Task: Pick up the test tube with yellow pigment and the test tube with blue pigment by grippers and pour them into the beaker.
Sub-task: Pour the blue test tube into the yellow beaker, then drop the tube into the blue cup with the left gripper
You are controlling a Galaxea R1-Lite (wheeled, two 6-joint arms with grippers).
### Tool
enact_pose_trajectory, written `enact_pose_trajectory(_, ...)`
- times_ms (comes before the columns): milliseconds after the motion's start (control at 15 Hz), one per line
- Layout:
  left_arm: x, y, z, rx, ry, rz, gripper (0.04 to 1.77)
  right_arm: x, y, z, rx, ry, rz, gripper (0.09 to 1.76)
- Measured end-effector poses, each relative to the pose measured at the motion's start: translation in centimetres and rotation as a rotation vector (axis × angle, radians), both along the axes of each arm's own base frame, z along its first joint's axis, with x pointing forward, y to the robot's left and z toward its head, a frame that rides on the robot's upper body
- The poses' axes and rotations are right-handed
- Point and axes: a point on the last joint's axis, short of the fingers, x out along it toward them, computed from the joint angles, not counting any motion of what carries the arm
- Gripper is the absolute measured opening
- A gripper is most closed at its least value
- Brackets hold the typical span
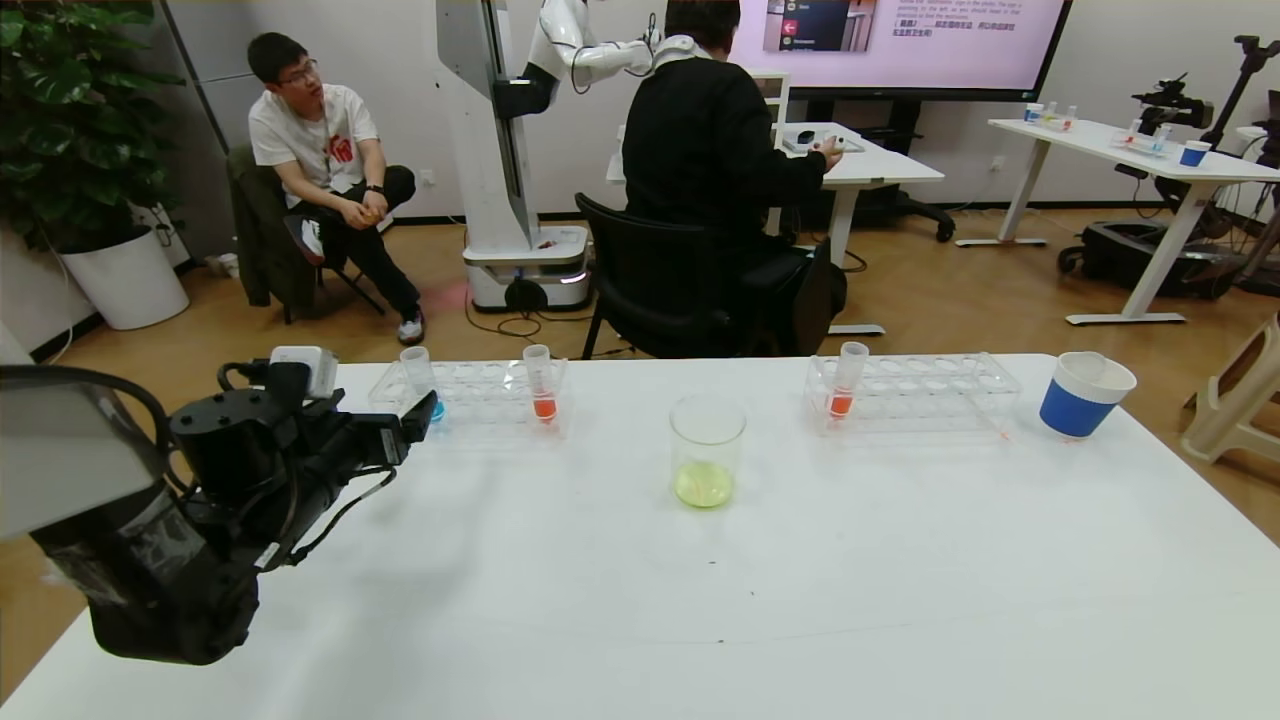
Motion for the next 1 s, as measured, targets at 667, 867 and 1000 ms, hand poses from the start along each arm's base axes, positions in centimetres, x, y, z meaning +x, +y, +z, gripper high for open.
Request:
enact_pose_trajectory(667,6.5,-0.3,-1.0,-0.007,-0.100,0.062,1.75,0.0,0.0,0.0,0.000,0.000,0.000,1.74)
enact_pose_trajectory(867,8.3,-0.7,-1.6,-0.006,-0.094,0.075,1.75,0.0,0.0,0.0,0.000,0.000,0.000,1.74)
enact_pose_trajectory(1000,9.0,-0.8,-1.7,-0.009,-0.100,0.073,1.75,0.0,0.0,0.0,0.000,0.000,0.000,1.74)
